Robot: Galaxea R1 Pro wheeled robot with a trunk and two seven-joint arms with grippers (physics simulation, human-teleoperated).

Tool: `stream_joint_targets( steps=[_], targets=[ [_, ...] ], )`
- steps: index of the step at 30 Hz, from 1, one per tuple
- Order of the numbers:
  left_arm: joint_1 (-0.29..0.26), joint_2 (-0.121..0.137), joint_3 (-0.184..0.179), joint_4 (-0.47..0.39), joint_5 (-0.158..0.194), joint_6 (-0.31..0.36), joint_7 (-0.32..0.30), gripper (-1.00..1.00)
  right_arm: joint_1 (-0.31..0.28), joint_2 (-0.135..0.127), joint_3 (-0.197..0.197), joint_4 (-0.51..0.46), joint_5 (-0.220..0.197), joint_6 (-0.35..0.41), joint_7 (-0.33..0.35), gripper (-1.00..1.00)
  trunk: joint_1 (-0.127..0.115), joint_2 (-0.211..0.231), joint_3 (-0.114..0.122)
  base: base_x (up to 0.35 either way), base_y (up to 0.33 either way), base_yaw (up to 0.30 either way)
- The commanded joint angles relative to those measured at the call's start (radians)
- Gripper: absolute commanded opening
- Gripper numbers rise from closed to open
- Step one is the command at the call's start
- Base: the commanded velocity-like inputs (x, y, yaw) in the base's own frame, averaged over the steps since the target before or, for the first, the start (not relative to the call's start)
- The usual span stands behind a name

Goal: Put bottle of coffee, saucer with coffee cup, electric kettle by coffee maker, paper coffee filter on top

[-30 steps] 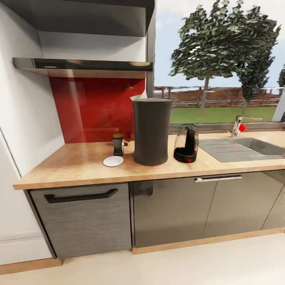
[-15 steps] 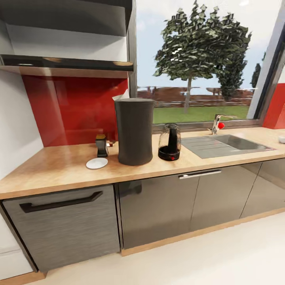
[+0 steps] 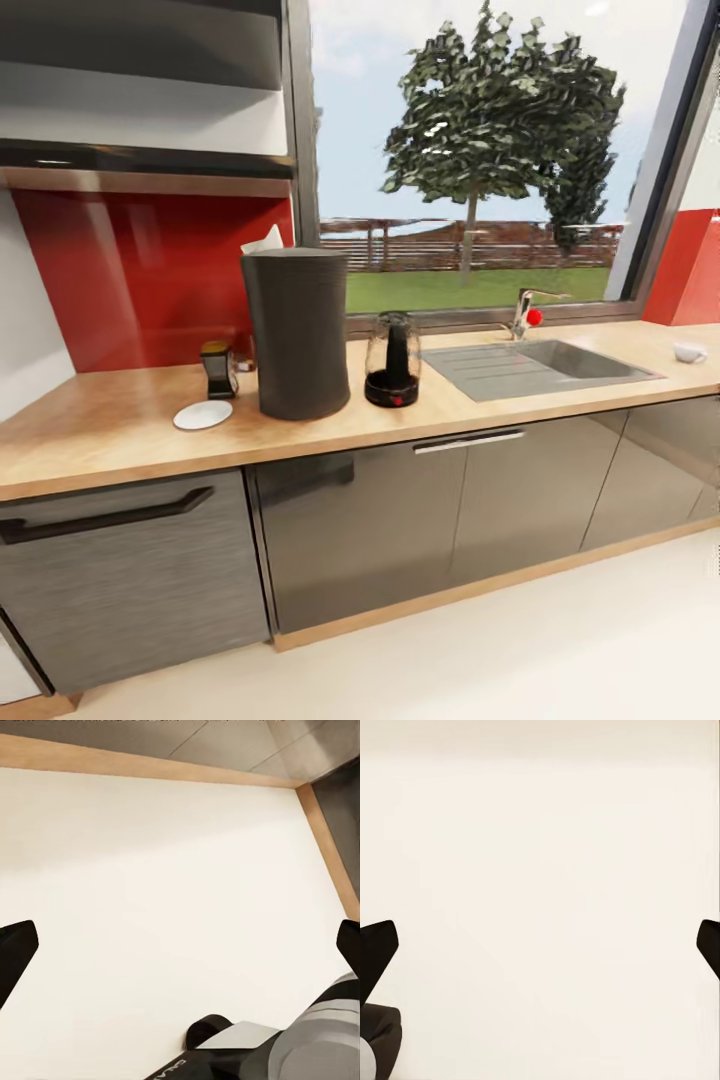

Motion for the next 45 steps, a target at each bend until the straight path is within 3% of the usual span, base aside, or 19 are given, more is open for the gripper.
stream_joint_targets(
  steps=[1, 22, 45],
  targets=[
    [-0.001, 0.0, -0.008, 0.001, 0.006, -0.009, -0.002, 1.0, -0.001, 0.001, -0.007, -0.001, 0.01, -0.006, 0.004, 1.0, 0.0, 0.0, -0.001, 0.181, -0.289, 0.0],
    [-0.001, 0.0, -0.008, 0.001, 0.007, -0.009, -0.002, 1.0, -0.001, 0.001, -0.007, -0.001, 0.01, -0.006, 0.004, 1.0, 0.0, 0.0, -0.001, 0.067, -0.091, -0.193],
    [-0.001, 0.0, -0.008, 0.0, 0.007, -0.009, 0.0, 1.0, -0.001, 0.001, -0.008, -0.001, 0.01, -0.008, 0.004, 1.0, 0.0, 0.0, -0.001, 0.184, -0.254, -0.089]
  ],
)
